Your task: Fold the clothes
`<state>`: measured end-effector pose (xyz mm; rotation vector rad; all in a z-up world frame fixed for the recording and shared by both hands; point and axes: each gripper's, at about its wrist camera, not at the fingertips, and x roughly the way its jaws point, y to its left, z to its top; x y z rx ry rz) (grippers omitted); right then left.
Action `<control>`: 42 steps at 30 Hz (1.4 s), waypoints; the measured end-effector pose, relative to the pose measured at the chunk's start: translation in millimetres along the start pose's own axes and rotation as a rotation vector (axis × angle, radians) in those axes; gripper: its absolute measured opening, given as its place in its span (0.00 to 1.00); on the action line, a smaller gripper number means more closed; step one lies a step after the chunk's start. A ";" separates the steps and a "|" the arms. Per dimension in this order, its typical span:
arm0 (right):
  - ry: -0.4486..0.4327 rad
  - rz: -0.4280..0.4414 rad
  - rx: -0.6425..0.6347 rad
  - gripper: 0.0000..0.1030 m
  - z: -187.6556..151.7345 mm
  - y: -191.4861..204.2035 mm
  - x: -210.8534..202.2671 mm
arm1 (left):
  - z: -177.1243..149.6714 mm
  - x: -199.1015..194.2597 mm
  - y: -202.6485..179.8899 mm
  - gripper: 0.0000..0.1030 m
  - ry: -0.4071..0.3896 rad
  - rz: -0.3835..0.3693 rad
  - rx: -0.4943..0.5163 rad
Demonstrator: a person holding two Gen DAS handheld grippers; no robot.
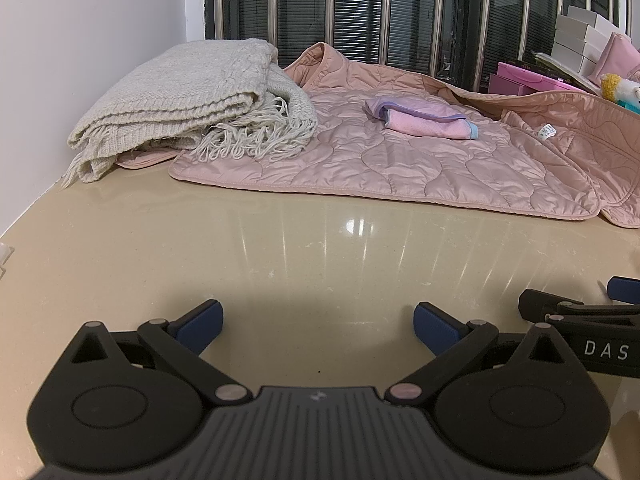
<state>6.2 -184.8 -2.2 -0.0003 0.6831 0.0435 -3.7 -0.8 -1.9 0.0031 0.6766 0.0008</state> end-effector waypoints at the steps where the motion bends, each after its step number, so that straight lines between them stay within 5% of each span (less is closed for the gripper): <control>1: 0.000 0.000 0.000 1.00 0.1 0.0 0.0 | 0.1 0.0 0.0 1.00 0.000 0.000 0.000; 26: 0.001 -0.005 0.003 1.00 2.3 -0.9 1.8 | 0.0 2.1 -5.5 0.99 0.003 0.021 0.003; 30: 0.012 -0.008 0.009 1.00 6.2 -1.6 4.6 | 7.8 5.5 -2.4 1.00 0.035 -0.064 0.033; 36: -0.060 0.189 0.063 1.00 58.8 -25.7 1.9 | 71.2 1.2 10.7 1.00 -0.083 -0.375 -0.100; 40: -0.080 0.226 0.147 1.00 123.9 -38.8 21.9 | 138.2 26.4 -17.2 1.00 -0.172 -0.347 -0.165; 42: -0.071 0.262 0.222 1.00 150.9 -49.3 39.6 | 166.0 56.0 -19.4 1.00 -0.133 -0.342 -0.245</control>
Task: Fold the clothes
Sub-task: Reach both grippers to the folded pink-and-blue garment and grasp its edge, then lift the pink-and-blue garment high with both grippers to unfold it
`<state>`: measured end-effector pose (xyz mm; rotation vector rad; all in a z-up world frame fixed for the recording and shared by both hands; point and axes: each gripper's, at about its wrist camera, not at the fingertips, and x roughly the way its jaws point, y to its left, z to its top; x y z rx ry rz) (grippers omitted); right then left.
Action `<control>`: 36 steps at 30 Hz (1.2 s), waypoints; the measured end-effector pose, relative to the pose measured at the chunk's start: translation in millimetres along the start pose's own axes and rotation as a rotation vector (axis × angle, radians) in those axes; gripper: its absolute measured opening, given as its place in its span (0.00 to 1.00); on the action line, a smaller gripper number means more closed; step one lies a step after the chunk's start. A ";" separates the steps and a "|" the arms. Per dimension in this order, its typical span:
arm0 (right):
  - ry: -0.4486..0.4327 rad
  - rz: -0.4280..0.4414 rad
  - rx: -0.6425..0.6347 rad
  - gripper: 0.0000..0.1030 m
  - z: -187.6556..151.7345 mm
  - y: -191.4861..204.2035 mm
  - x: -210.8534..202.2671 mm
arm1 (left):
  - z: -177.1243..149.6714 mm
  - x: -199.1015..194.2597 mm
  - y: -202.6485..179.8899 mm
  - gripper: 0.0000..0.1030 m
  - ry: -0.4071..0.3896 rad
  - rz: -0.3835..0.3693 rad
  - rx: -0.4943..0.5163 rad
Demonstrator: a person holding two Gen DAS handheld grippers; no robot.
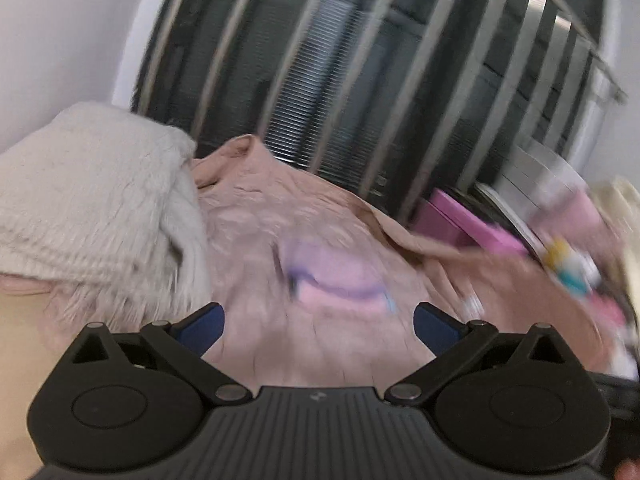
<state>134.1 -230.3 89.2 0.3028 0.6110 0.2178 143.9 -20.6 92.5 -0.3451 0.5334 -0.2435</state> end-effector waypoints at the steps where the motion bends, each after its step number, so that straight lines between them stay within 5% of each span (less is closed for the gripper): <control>1: 0.000 0.042 0.072 1.00 14.8 -10.6 10.7 | 11.6 17.1 3.5 1.00 0.017 0.005 -0.043; 6: 0.012 0.219 0.409 0.99 53.7 -65.6 63.3 | 35.2 94.9 36.2 0.97 0.099 -0.085 -0.292; 8: 0.028 0.290 0.533 0.89 61.0 -85.1 89.1 | 35.3 122.6 44.4 0.82 0.150 -0.095 -0.355; 11: 0.070 0.334 0.616 0.80 68.3 -100.5 124.9 | 32.8 148.2 52.5 0.74 0.217 -0.124 -0.423; 16: 0.134 0.304 0.650 0.69 67.7 -111.6 166.4 | 32.1 168.9 53.9 0.67 0.262 -0.099 -0.436; 21: 0.168 0.271 0.668 0.64 69.2 -119.3 193.0 | 31.8 173.8 58.6 0.56 0.258 -0.159 -0.453; 24: 0.159 0.285 0.662 0.52 63.9 -118.8 205.6 | 27.9 180.0 61.6 0.29 0.271 -0.158 -0.448; 25: 0.153 0.289 0.656 0.41 61.9 -118.4 209.1 | 26.4 181.3 64.0 0.11 0.267 -0.149 -0.459; 27: 0.143 0.271 0.637 0.22 58.1 -118.0 211.6 | 24.9 181.9 66.7 0.09 0.245 -0.152 -0.459; 31: 0.087 0.264 0.563 0.09 59.4 -112.8 208.3 | 24.5 180.0 60.8 0.05 0.213 -0.167 -0.427; 36: 0.000 0.284 0.496 0.05 69.4 -102.8 193.3 | 29.6 168.3 49.8 0.03 0.151 -0.190 -0.389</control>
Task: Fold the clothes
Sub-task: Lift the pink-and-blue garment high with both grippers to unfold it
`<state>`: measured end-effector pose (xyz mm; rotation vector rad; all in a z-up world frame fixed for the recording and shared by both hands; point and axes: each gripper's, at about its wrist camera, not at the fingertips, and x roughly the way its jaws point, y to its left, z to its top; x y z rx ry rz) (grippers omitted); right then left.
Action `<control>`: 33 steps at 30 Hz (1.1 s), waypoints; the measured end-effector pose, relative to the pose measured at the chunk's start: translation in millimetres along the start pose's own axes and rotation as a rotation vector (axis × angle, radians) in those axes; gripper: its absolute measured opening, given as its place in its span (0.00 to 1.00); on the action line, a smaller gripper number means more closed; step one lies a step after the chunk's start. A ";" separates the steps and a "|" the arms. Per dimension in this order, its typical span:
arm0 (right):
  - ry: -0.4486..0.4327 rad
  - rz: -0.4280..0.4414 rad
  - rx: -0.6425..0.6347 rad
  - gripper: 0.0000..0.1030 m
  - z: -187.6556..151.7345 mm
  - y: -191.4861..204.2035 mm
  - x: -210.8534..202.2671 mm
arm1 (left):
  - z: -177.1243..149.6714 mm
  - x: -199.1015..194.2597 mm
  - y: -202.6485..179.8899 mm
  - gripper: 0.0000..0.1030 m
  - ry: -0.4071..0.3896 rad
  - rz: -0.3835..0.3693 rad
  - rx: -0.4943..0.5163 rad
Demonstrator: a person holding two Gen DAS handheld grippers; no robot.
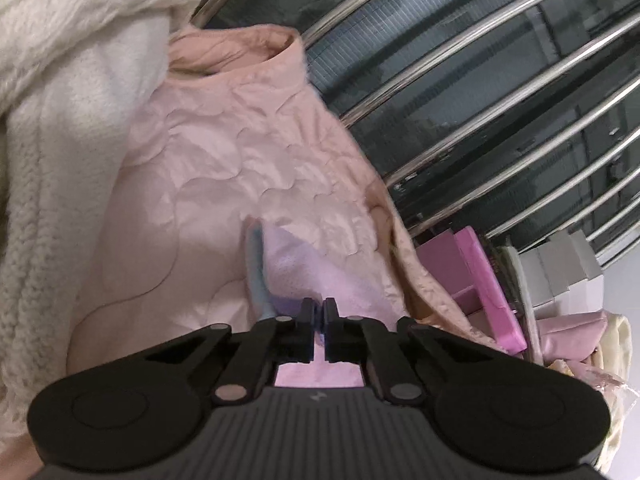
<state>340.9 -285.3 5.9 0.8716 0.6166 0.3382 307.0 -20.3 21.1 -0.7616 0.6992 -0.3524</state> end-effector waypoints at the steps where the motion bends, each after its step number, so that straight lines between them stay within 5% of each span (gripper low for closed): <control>1: -0.009 0.009 -0.015 0.05 1.8 5.4 -3.7 | 0.3 -4.0 -3.1 0.03 -0.017 -0.017 0.008; 7: -0.085 0.065 -0.101 0.04 11.8 43.6 -35.2 | 5.0 -44.3 -32.5 0.02 -0.162 -0.139 0.073; 12: -0.206 0.144 -0.233 0.04 12.3 92.1 -87.8 | 6.5 -99.2 -69.4 0.02 -0.261 -0.365 0.095; 18: -0.415 0.302 -0.451 0.04 -8.3 161.8 -188.5 | -14.1 -209.7 -123.6 0.02 -0.515 -0.549 0.273; 24: -0.676 0.477 -0.715 0.04 -74.3 215.4 -310.5 | -66.4 -333.4 -149.0 0.02 -0.814 -0.678 0.488; 28: -0.747 0.520 -0.800 0.04 -98.6 227.4 -353.5 | -94.8 -365.8 -163.7 0.03 -0.912 -0.647 0.601; 31: -0.749 0.504 -0.819 0.04 -101.6 230.1 -362.5 | -84.0 -351.9 -168.0 0.03 -0.862 -0.579 0.584; 33: -0.705 0.439 -0.791 0.04 -87.7 227.6 -342.1 | -64.0 -321.6 -167.9 0.03 -0.795 -0.471 0.565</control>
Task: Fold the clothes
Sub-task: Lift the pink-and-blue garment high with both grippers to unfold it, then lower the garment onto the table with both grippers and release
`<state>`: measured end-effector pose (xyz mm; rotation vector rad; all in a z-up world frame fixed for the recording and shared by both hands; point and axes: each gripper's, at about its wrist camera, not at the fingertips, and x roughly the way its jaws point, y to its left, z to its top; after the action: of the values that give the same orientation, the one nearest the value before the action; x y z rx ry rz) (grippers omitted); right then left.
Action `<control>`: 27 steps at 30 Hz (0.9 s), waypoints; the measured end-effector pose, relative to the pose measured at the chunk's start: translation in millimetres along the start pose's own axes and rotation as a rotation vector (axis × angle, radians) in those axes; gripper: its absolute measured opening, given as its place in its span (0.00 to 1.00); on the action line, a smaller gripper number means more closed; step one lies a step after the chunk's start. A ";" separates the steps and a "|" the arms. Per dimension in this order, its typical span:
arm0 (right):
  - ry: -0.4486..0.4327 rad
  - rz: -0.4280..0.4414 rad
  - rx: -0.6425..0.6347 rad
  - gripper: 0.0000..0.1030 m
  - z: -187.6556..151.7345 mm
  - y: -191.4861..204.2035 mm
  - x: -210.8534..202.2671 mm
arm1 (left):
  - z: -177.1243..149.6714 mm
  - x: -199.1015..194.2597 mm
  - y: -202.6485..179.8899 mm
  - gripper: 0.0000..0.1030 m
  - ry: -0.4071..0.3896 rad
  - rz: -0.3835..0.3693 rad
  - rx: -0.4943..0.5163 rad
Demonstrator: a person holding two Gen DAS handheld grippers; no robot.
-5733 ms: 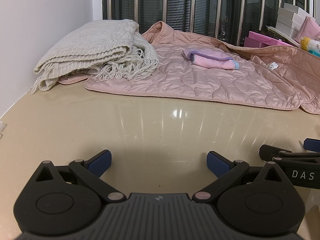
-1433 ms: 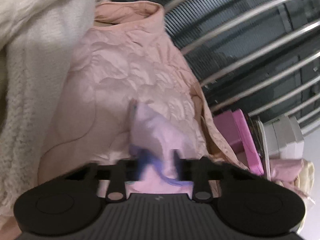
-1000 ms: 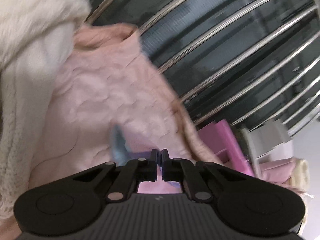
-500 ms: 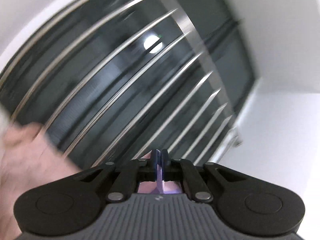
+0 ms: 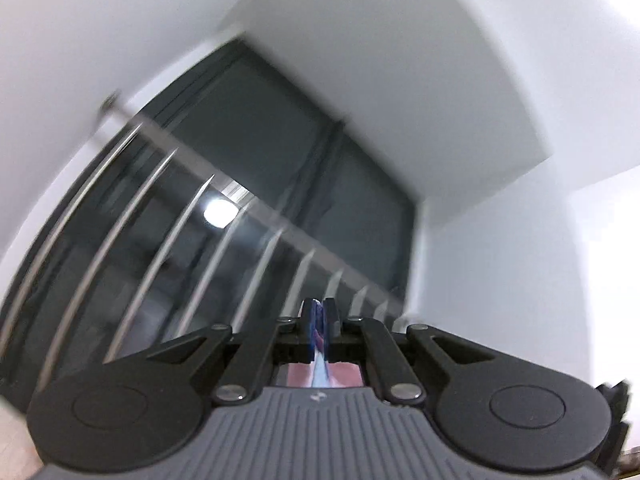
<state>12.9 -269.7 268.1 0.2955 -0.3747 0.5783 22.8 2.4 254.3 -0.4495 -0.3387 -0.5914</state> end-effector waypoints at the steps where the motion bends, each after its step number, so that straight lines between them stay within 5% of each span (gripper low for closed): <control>1: 0.046 -0.046 0.010 0.04 -7.8 -11.8 16.7 | -10.0 17.5 12.7 0.03 0.056 0.049 0.003; 4: 0.167 -0.214 -0.014 0.05 -46.1 -46.5 70.2 | -52.0 73.8 57.9 0.05 0.231 0.206 -0.002; 5: 0.200 -0.283 -0.034 0.08 -66.2 -58.6 89.8 | -70.6 94.0 76.9 0.14 0.317 0.275 0.003; 7: 0.377 -0.454 -0.123 0.46 -108.3 -79.2 132.1 | -101.3 126.8 108.6 0.33 0.510 0.492 0.041; 9: 0.523 -0.582 -0.209 0.64 -134.3 -91.3 156.3 | -111.1 137.9 117.2 0.34 0.590 0.585 0.087; 13: 0.632 -0.575 -0.240 0.65 -133.5 -99.5 157.6 | -89.0 125.0 104.4 0.65 0.559 0.508 0.139; 16: 0.641 -0.548 -0.204 0.78 -118.4 -89.8 139.6 | -68.1 115.8 85.8 0.66 0.539 0.460 0.207; 19: 0.725 -0.509 -0.193 0.78 -120.9 -71.5 113.8 | -56.8 90.8 62.0 0.74 0.523 0.425 0.247; 27: 1.047 -0.453 -0.225 0.76 -185.7 -25.6 -11.9 | -147.6 6.0 47.5 0.77 0.952 0.451 0.347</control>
<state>66.6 -226.7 93.3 -0.1605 0.6276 0.1808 82.0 -38.5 116.9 0.1224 0.5571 -0.2428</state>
